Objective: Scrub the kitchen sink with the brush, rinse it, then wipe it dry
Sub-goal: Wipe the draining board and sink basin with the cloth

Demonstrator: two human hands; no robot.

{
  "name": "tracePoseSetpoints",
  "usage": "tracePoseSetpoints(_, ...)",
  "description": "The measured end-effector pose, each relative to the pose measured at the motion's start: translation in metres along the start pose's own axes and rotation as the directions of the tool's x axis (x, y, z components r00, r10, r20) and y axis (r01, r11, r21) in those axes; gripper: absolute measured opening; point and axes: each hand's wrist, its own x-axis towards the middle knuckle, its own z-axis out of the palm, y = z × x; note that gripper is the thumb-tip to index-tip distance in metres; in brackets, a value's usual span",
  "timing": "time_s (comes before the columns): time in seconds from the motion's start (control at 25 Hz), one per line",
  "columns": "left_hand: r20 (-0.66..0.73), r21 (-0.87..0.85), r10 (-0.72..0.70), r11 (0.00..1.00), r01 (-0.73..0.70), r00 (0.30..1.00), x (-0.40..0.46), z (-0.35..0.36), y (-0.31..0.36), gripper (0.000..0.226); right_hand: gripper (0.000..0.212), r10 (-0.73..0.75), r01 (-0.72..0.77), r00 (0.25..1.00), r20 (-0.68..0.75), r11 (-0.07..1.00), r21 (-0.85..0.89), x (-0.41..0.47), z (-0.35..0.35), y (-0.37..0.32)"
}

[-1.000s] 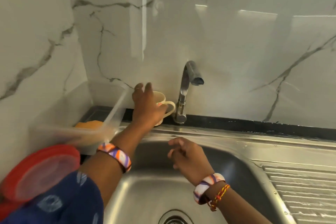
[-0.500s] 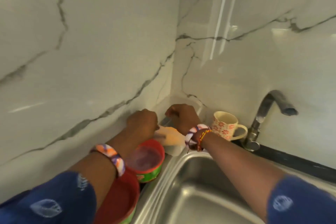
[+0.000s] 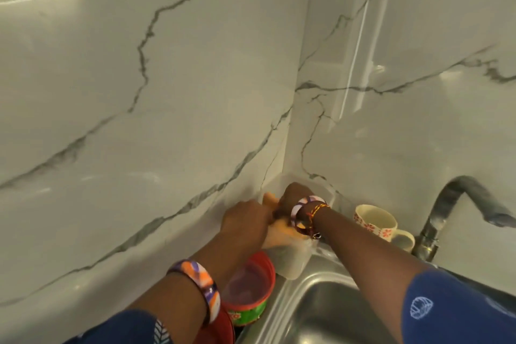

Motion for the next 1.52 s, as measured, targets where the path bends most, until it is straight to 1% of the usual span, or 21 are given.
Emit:
tracePoseSetpoints(0.08,0.085,-0.018,0.011,1.000,-0.009,0.996,0.000,0.006,-0.006,0.030,0.018,-0.011,0.061,0.963,-0.269,0.982,0.179,-0.016,-0.021,0.003)
tracePoseSetpoints(0.16,0.191,-0.044,0.019,0.999,-0.010,0.981,-0.002,0.003,-0.012,0.036,0.028,-0.018,0.177,0.895,-0.446,0.931,0.318,-0.047,-0.047,0.004)
tracePoseSetpoints(0.24,0.192,-0.276,0.015,0.960,0.039,0.981,-0.012,-0.019,-0.009,0.045,0.035,-0.028,0.311,0.842,-0.538,0.841,0.443,-0.088,-0.070,0.005)
tracePoseSetpoints(0.28,0.126,-0.514,0.028,0.857,0.042,0.992,-0.018,-0.034,-0.004,0.044,0.035,-0.005,0.359,0.833,-0.553,0.765,0.535,-0.108,-0.080,0.009)
tracePoseSetpoints(0.32,0.074,-0.775,0.058,0.632,0.020,0.996,-0.028,-0.051,0.005,0.038,0.035,0.024,0.407,0.827,-0.562,0.665,0.626,-0.132,-0.091,0.014)
tracePoseSetpoints(0.36,0.067,-0.946,0.124,0.322,0.024,0.990,-0.047,-0.072,0.017,0.033,0.035,0.061,0.449,0.821,-0.567,0.545,0.708,-0.156,-0.099,0.020)
tracePoseSetpoints(0.4,0.054,-0.998,0.230,0.044,0.045,0.972,-0.065,-0.088,0.030,0.038,0.035,0.109,0.473,0.819,-0.563,0.427,0.771,-0.181,-0.106,0.028)
tracePoseSetpoints(0.44,0.037,-0.979,0.335,-0.176,0.101,0.942,-0.079,-0.100,0.044,0.049,0.035,0.147,0.478,0.828,-0.541,0.318,0.819,-0.204,-0.109,0.038)
tracePoseSetpoints(0.48,0.031,-0.946,0.389,-0.285,0.152,0.921,-0.091,-0.110,0.058,0.062,0.034,0.176,0.477,0.839,-0.514,0.215,0.852,-0.227,-0.113,0.048)
tracePoseSetpoints(0.52,0.034,-0.928,0.436,-0.320,0.190,0.899,-0.104,-0.121,0.076,0.072,0.033,0.207,0.481,0.842,-0.498,0.127,0.867,-0.250,-0.116,0.059)
tracePoseSetpoints(0.64,0.065,-0.934,0.556,-0.258,0.247,0.828,-0.135,-0.142,0.130,0.065,0.027,0.321,0.466,0.846,-0.425,-0.059,0.883,-0.302,-0.126,0.095)
tracePoseSetpoints(0.72,0.131,-0.947,0.527,-0.183,0.263,0.840,-0.152,-0.150,0.163,0.043,0.023,0.379,0.462,0.842,-0.384,-0.139,0.876,-0.329,-0.133,0.111)
tracePoseSetpoints(0.8,0.143,-0.969,0.447,-0.116,0.216,0.883,-0.165,-0.158,0.191,0.022,0.022,0.398,0.444,0.846,-0.355,-0.155,0.883,-0.353,-0.138,0.123)
tracePoseSetpoints(0.88,0.120,-0.982,0.421,-0.080,0.169,0.899,-0.175,-0.167,0.214,0.011,0.045,0.385,0.348,0.872,-0.303,-0.051,0.936,-0.373,-0.140,0.129)
tracePoseSetpoints(0.96,0.106,-0.990,0.468,-0.030,0.136,0.877,-0.187,-0.181,0.229,0.008,0.069,0.389,0.252,0.875,-0.288,0.143,0.957,-0.392,-0.146,0.134)
tracePoseSetpoints(1.04,0.143,-0.987,0.530,0.015,0.160,0.836,-0.203,-0.199,0.234,0.011,0.073,0.410,0.251,0.840,-0.354,0.284,0.925,-0.412,-0.156,0.141)
tracePoseSetpoints(1.12,0.153,-0.984,0.555,0.009,0.178,0.818,-0.211,-0.211,0.234,0.018,0.074,0.398,0.252,0.830,-0.392,0.360,0.898,-0.430,-0.168,0.147)
tracePoseSetpoints(1.24,0.046,-0.989,0.546,-0.091,0.113,0.836,-0.221,-0.227,0.242,0.014,0.067,0.344,0.264,0.856,-0.386,0.351,0.898,-0.449,-0.189,0.146)
tracePoseSetpoints(1.28,0.004,-0.990,0.519,-0.118,0.076,0.855,-0.224,-0.231,0.245,0.022,0.063,0.341,0.279,0.853,-0.394,0.341,0.898,-0.452,-0.196,0.143)
tracePoseSetpoints(1.4,-0.140,-0.973,0.437,-0.229,-0.041,0.889,-0.220,-0.242,0.253,0.073,0.058,0.370,0.355,0.790,-0.489,0.375,0.856,-0.458,-0.220,0.129)
tracePoseSetpoints(1.52,-0.272,-0.958,0.483,-0.216,-0.188,0.832,-0.217,-0.254,0.244,0.092,0.054,0.365,0.354,0.752,-0.548,0.478,0.804,-0.458,-0.239,0.120)
